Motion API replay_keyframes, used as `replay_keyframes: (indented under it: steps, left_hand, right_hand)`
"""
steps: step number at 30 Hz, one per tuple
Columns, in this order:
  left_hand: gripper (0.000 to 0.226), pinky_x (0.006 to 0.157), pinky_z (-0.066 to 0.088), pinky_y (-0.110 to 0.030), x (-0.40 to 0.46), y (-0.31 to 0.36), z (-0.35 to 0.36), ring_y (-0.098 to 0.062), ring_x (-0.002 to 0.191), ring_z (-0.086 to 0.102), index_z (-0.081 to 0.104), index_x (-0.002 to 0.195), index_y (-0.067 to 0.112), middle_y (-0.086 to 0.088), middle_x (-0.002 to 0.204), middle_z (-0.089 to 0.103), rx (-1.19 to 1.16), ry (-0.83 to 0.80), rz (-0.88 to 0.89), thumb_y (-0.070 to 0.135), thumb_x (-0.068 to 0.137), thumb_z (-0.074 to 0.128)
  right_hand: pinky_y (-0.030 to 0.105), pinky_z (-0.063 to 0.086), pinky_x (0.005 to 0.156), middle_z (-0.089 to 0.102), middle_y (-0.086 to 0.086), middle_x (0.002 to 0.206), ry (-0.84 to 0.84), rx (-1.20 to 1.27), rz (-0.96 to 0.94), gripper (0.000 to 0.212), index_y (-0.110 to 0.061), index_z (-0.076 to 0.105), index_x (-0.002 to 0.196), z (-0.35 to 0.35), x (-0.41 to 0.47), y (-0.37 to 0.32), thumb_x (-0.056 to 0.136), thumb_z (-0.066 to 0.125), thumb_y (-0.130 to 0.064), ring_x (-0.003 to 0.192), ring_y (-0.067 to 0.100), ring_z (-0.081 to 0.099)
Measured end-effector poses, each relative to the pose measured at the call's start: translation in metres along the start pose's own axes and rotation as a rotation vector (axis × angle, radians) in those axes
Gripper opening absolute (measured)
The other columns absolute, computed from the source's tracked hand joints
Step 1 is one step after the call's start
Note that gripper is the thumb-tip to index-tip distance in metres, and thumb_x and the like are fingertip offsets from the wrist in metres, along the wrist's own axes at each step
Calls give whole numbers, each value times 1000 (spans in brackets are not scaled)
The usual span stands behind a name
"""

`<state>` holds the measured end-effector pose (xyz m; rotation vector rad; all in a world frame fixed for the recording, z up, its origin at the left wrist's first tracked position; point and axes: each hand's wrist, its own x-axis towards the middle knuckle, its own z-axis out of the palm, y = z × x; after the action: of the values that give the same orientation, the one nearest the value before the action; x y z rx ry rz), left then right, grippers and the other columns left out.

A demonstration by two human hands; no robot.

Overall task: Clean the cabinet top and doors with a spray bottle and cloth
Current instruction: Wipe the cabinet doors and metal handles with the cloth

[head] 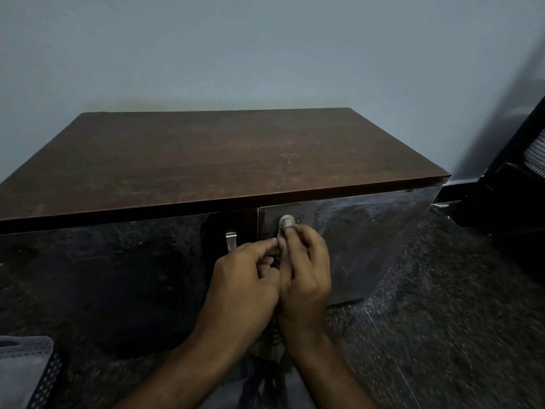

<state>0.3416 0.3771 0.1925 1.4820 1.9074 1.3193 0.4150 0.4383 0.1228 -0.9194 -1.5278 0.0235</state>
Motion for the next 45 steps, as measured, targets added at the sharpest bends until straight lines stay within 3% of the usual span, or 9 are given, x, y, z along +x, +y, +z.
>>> replay_keyframes:
  steps: [5, 11, 16, 20, 24, 28, 32, 39, 45]
  left_hand:
    - [46, 85, 41, 1, -2, -1, 5, 6, 99, 60, 63, 128, 22, 14, 112, 65, 10, 56, 2, 3, 86, 59]
    - [47, 78, 41, 2, 2, -1, 8, 9, 96, 60, 62, 128, 25, 13, 112, 67, -9, 60, 1, 5, 86, 59]
    - [47, 84, 42, 2, 5, 0, 7, 11, 102, 60, 60, 131, 24, 13, 119, 67, -74, 10, -47, 7, 88, 59]
    - [45, 77, 45, -1, 7, 0, 1, 13, 96, 63, 66, 122, 28, 18, 104, 71, -183, -22, -94, 2, 86, 57]
    - [43, 92, 49, -14, 10, -3, -1, 7, 101, 63, 63, 127, 21, 13, 109, 70, -233, -54, -133, 3, 88, 57]
    - [44, 93, 49, -17, 10, -4, 1, 6, 103, 64, 63, 126, 22, 12, 110, 71, -272, -55, -152, 2, 88, 57]
    - [42, 96, 50, -22, 8, -4, 4, 5, 102, 65, 64, 125, 20, 11, 109, 71, -279, -53, -162, 1, 88, 57]
    - [42, 95, 49, -17, 6, -4, 6, 7, 103, 63, 63, 127, 22, 12, 111, 70, -257, -54, -167, 4, 89, 58]
    - [43, 95, 49, -18, 8, -4, 7, 7, 104, 62, 62, 128, 22, 12, 112, 70, -265, -66, -182, 4, 89, 57]
  right_hand:
    - [37, 55, 77, 62, 16, 117, -67, -18, -49, 22, 1, 71, 113, -10, -16, 9, 92, 64, -3, 94, 28, 61]
    - [23, 49, 85, 62, 16, 124, -155, -95, -96, 25, 1, 69, 118, -6, 4, -1, 96, 62, -9, 100, 22, 55]
    - [35, 56, 82, 67, 14, 115, -38, -6, 18, 23, -1, 73, 111, -6, -1, 4, 88, 70, 0, 98, 23, 64]
    - [32, 53, 82, 67, 14, 113, -148, -15, -143, 24, 1, 74, 109, -7, 9, 4, 85, 73, 6, 98, 24, 60]
    - [35, 56, 83, 68, 8, 110, -36, 83, 66, 24, -3, 74, 109, -6, 10, 4, 90, 64, 7, 100, 23, 65]
    - [26, 51, 87, 68, 15, 111, -143, -16, -151, 21, 3, 73, 108, -9, 15, 5, 95, 56, 1, 96, 25, 61]
    - [14, 45, 93, 70, 14, 107, -41, -36, 12, 18, 5, 73, 104, -12, 15, 11, 88, 64, 7, 94, 24, 63]
    - [26, 50, 89, 69, 18, 107, -124, -37, -211, 17, 8, 73, 104, -18, 11, 20, 93, 61, 5, 95, 27, 61]
    - [26, 53, 83, 69, 13, 104, -60, 15, -39, 18, 3, 75, 104, -10, 14, 10, 91, 62, 4, 93, 23, 62]
